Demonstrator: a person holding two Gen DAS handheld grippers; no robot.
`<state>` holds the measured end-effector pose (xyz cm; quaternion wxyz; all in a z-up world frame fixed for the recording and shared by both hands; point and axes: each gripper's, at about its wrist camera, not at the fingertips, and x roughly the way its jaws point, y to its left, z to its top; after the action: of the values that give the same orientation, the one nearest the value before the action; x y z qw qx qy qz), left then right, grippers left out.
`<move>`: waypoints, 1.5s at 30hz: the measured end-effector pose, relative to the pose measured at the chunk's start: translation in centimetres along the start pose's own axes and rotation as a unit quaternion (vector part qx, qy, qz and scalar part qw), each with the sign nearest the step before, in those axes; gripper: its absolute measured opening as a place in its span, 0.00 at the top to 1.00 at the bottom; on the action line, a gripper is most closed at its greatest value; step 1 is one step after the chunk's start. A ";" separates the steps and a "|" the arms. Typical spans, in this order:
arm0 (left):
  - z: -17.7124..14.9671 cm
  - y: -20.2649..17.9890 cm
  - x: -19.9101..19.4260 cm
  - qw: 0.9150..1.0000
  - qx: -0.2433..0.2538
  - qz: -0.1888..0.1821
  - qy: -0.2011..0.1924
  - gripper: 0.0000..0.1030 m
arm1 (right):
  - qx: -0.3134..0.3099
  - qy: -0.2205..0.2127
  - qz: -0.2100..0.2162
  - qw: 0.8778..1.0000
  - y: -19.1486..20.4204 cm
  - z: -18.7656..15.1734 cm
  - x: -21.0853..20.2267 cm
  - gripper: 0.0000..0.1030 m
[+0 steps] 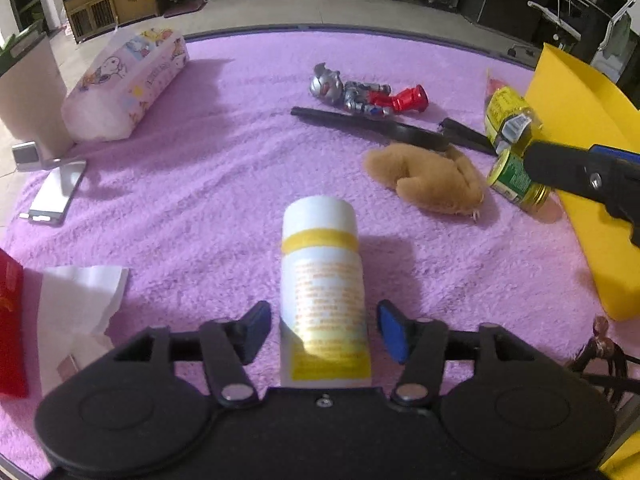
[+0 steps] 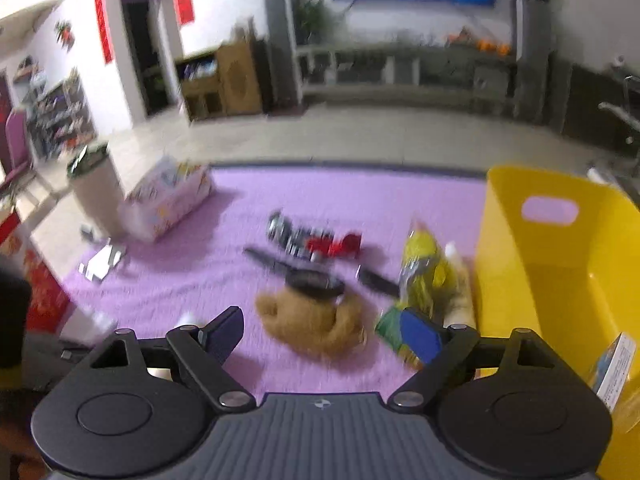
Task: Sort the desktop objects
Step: 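Lift the pill bottle with the left tool while the right tool grasps the green-lidded jar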
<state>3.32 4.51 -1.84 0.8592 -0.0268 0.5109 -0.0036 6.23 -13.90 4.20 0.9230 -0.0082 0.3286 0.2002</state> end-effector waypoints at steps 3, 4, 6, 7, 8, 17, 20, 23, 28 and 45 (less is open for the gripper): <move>0.0 0.3 -0.2 1.000 0.007 0.010 -0.009 0.34 | 0.010 0.006 0.002 1.000 -0.4 -1.2 0.1 0.16; -0.1 0.4 -0.3 1.000 0.009 0.011 -0.010 0.33 | 0.009 0.014 0.008 1.000 -0.6 -1.4 0.3 0.16; -0.1 0.5 -0.5 1.000 0.012 0.011 -0.013 0.30 | 0.000 0.015 0.006 1.000 -0.8 -1.7 0.2 0.16; -0.1 0.5 -0.6 1.000 0.015 0.008 -0.016 0.29 | -0.008 0.015 0.000 1.000 -0.9 -1.9 0.2 0.16; -0.1 0.5 -0.6 1.000 0.018 0.005 -0.019 0.28 | -0.014 0.016 -0.002 1.000 -1.0 -2.0 0.1 0.16; 0.0 -0.1 0.0 0.999 0.031 0.012 -0.029 0.42 | -0.017 0.027 0.005 0.999 -1.6 -2.4 0.8 0.38; 0.0 0.0 0.3 0.999 0.026 0.012 -0.019 0.58 | -0.020 0.027 -0.006 0.999 -1.6 -2.3 1.3 0.39; -0.1 -0.2 0.2 0.999 0.031 0.018 -0.018 0.58 | -0.063 0.019 -0.040 0.997 -0.7 -2.1 2.3 0.39; -0.1 -0.3 0.1 0.999 0.035 0.019 -0.017 0.58 | -0.160 0.037 -0.115 0.980 0.9 -1.5 5.5 0.49; -0.4 -0.2 0.4 0.999 0.045 0.015 -0.004 0.58 | -0.051 0.147 -0.049 0.987 -1.8 -2.3 5.5 0.63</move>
<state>3.13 4.28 -2.37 0.8616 0.0194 0.5070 -0.0138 9.43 -13.89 -1.20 0.8717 -0.1006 0.4494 0.1674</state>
